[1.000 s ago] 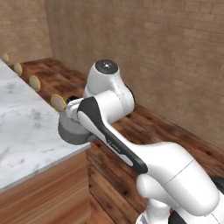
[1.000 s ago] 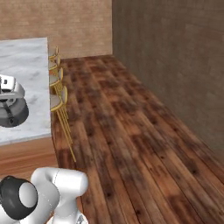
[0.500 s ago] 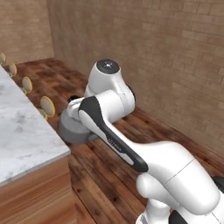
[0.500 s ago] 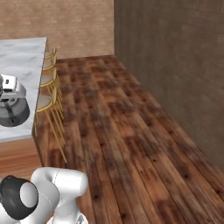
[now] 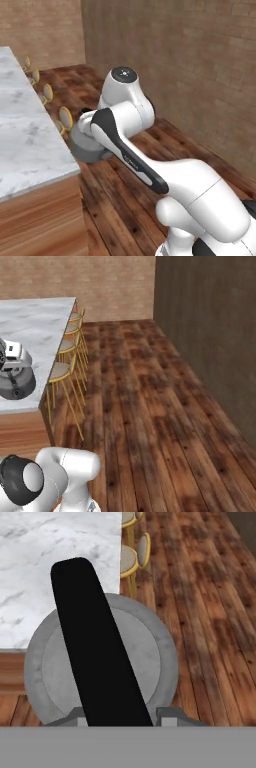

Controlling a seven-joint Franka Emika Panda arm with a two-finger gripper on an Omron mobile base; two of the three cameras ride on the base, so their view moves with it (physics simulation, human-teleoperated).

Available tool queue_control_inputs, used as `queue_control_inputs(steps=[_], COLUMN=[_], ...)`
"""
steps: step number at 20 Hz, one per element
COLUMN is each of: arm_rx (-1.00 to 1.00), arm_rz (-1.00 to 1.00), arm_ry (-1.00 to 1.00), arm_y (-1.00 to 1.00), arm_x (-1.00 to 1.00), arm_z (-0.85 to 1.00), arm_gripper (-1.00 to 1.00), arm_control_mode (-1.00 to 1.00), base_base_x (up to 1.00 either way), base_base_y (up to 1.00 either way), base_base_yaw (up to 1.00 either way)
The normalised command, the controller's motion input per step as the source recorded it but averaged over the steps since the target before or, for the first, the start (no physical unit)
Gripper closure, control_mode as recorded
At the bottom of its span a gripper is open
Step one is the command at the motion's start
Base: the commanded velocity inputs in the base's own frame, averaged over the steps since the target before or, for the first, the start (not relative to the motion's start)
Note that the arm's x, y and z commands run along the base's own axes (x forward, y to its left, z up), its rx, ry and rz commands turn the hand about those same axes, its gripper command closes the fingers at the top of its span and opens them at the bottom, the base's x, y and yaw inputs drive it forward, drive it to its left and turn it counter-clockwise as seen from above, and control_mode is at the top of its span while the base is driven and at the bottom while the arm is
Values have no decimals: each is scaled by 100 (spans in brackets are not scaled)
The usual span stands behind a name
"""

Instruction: The kettle is done boiling. Turn off the stove, then wait for 300 timesteps before moving the kettle to the dining table.

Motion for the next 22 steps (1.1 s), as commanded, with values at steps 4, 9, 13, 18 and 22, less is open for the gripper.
queue_control_inputs(steps=[4, 9, 13, 18, 22], arm_rx=[0, 0, 0, 0, 0], arm_rz=[0, 0, 0, 0, 0], arm_ry=[0, 0, 0, 0, 0], arm_y=[0, 0, 0, 0, 0], arm_x=[0, 0, 0, 0, 0], arm_z=[0, 0, 0, 0, 0], arm_gripper=[100, 100, 100, 100, 100], arm_control_mode=[100, 100, 100, 100, 100], base_base_x=[7, 8, 20, 29, 31], base_base_y=[-41, -47, -50, -49, -49], base_base_yaw=[31, 33, 36, 36, 36])
